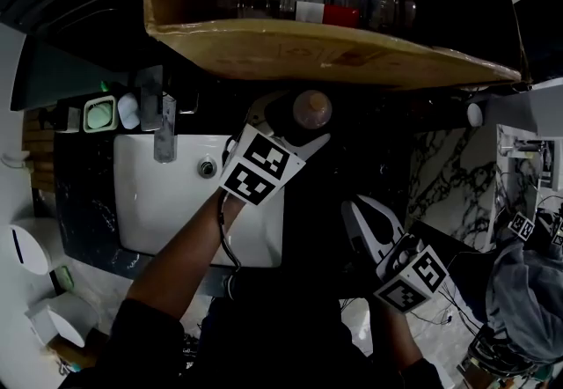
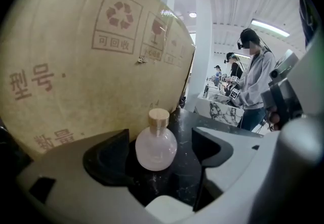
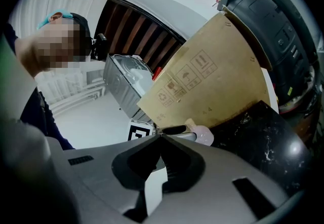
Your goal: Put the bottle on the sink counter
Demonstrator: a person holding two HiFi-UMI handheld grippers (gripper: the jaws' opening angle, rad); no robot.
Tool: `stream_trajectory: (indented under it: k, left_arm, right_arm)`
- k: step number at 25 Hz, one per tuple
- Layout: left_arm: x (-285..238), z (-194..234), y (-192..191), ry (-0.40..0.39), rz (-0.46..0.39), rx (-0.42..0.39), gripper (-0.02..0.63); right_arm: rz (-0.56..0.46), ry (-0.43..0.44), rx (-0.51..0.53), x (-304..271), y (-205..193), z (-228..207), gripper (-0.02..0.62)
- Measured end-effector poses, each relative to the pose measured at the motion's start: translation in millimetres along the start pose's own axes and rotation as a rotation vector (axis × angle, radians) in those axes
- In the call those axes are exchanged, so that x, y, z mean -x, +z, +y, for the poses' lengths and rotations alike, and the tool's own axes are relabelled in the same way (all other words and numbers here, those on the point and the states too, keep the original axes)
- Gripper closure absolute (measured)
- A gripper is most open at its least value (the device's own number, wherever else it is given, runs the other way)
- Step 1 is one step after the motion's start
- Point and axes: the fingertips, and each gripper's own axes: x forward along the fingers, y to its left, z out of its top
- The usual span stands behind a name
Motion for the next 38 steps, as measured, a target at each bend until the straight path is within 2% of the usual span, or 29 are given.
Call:
stream_trajectory:
  k: [6, 17, 21, 25, 38]
  left_arm:
    - [23, -4, 4, -0.006, -0.025, 0.011, 0.224]
    - [75, -19, 11, 0.008, -0.088, 0.040, 0.362]
    - [91, -22, 14, 0.017, -0.113, 0.039, 0.413]
    - [110, -24, 16, 0.037, -0.144, 0.055, 0.473]
    - [166, -41, 27, 0.047, -0.197, 0.083, 0.550]
  right_arm:
    - [-0.007, 0.006, 0.022, -2, 3, 13, 0.569]
    - [-0.032, 0.018, 0.059, -4, 12, 43, 0.569]
    - [-0.047, 0.016, 0.043, -6, 15, 55, 0.569]
    - [-0.057, 0.020, 0.080, -3, 16, 62, 0.569]
    - [-0.076, 0.027, 0.099, -3, 19, 88, 0.569]
